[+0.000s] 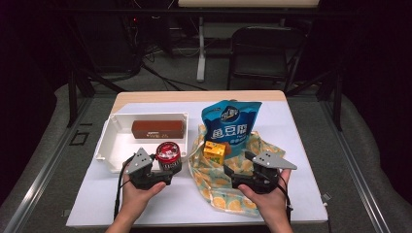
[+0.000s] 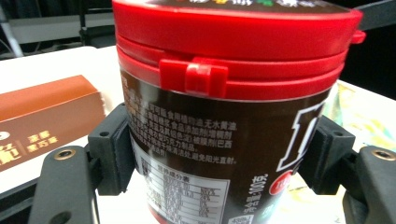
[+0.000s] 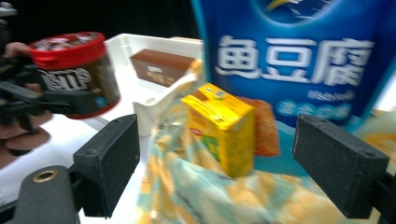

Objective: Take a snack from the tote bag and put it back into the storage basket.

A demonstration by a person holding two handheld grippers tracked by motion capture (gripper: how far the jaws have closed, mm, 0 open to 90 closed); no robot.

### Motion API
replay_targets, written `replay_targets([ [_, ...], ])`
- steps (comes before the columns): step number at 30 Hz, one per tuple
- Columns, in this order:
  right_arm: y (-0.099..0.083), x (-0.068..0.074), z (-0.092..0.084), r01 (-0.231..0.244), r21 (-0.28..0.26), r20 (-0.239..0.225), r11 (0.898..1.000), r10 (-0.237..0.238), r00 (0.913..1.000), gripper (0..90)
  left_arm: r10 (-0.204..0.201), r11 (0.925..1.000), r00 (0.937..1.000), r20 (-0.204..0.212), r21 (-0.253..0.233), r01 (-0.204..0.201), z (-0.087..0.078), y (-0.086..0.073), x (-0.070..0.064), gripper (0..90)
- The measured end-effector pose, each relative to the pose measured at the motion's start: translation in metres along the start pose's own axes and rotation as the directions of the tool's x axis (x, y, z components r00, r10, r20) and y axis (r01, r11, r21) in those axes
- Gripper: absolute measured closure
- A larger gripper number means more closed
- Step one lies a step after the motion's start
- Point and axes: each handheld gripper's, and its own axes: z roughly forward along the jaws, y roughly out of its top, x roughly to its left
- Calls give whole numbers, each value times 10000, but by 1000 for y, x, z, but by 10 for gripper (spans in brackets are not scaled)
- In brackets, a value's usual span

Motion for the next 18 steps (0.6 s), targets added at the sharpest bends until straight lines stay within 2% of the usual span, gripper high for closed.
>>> replay_targets([
  [2,-3,-6,-2,-34,-3,164,10000,34,9999,149,-62,10000,9995,-319,-68,60,-1,-1,4,259],
  [6,-12,-17,-8,-163,55,510,9999,159,9986,150,-174,9998,9989,-425,-77,171,-4,-3,13,259],
  [11,-22,-32,-16,-260,127,962,9996,247,9951,152,-404,9991,9959,-807,-149,393,-4,-9,23,259],
  [13,-26,-37,-19,-274,265,1126,9993,243,9933,153,-491,9987,9941,-963,-167,477,-3,-11,25,260],
  [18,-32,-48,-25,-530,186,1366,9984,500,9894,155,-747,9972,9878,-1365,-7,753,1,-16,32,260],
])
